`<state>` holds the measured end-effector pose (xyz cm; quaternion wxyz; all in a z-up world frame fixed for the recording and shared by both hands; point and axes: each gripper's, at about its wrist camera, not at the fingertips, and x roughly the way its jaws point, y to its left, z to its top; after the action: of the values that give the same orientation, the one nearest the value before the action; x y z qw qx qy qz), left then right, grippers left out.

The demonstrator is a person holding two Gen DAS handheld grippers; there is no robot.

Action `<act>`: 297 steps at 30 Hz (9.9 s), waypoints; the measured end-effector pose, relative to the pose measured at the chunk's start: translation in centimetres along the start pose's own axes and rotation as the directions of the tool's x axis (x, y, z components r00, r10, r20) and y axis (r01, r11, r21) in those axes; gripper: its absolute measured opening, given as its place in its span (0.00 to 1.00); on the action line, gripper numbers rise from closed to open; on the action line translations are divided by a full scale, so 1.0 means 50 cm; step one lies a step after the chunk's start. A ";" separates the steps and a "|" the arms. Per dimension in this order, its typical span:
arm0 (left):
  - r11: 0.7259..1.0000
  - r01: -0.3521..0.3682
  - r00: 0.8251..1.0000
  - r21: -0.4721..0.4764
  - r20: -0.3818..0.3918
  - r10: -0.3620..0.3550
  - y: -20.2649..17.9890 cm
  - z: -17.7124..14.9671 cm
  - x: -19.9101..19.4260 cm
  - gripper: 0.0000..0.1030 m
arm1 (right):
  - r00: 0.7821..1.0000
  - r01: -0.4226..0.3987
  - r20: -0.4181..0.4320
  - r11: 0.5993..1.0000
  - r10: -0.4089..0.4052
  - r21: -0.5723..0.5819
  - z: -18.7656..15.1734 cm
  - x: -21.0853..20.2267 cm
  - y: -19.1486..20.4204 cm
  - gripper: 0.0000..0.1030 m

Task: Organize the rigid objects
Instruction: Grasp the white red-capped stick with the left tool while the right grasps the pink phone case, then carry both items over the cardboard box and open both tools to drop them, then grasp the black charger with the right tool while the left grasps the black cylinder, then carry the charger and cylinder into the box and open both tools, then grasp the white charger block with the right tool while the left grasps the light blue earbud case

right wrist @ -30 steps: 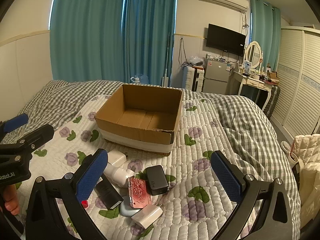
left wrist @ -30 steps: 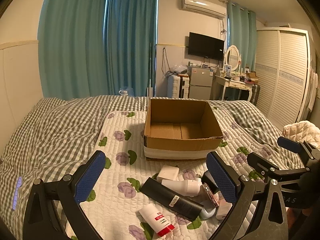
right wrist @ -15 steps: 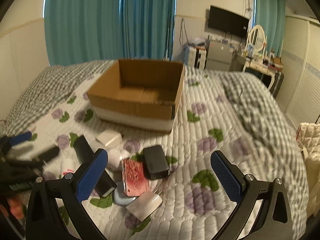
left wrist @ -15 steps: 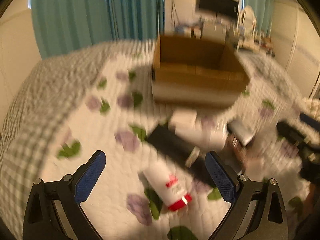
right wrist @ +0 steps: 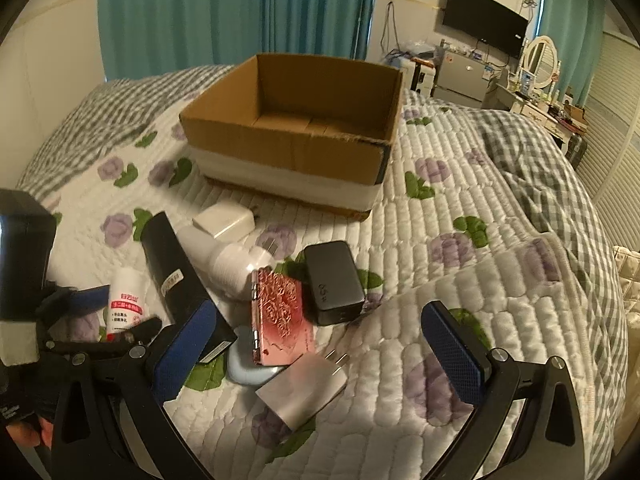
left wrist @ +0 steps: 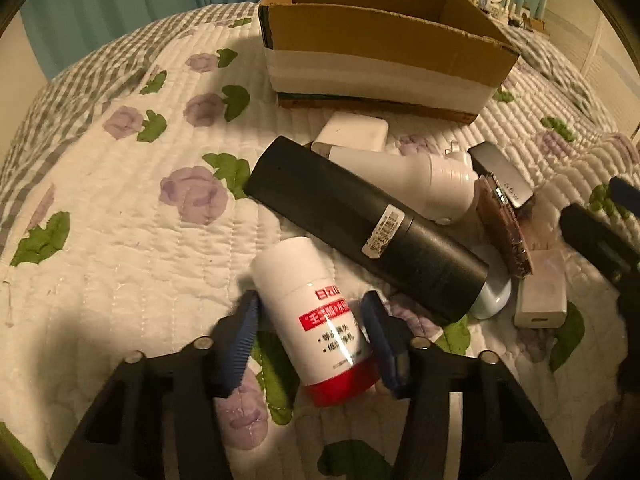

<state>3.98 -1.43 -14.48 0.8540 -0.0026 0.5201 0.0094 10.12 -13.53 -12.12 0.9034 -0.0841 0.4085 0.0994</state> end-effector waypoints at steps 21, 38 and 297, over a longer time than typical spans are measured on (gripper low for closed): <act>0.998 0.066 0.986 0.003 0.154 -0.066 0.036 0.045 -0.076 0.36 | 0.979 0.025 -0.201 0.997 -0.040 -0.077 -0.011 0.129 0.071 0.35; 0.992 0.109 0.947 0.063 0.297 -0.123 -0.002 0.147 -0.196 0.36 | 0.995 -0.081 0.056 0.996 0.083 -0.028 0.106 -0.056 0.018 0.09; 0.997 0.011 0.975 -0.073 0.224 0.005 0.051 0.059 -0.092 1.00 | 0.945 -0.230 -0.305 0.899 0.114 -0.374 -0.040 0.039 0.044 0.71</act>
<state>4.42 1.12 -9.01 0.9066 -0.0338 0.4197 0.0275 9.42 -11.67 -15.05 0.7880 -0.2454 0.5066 0.2493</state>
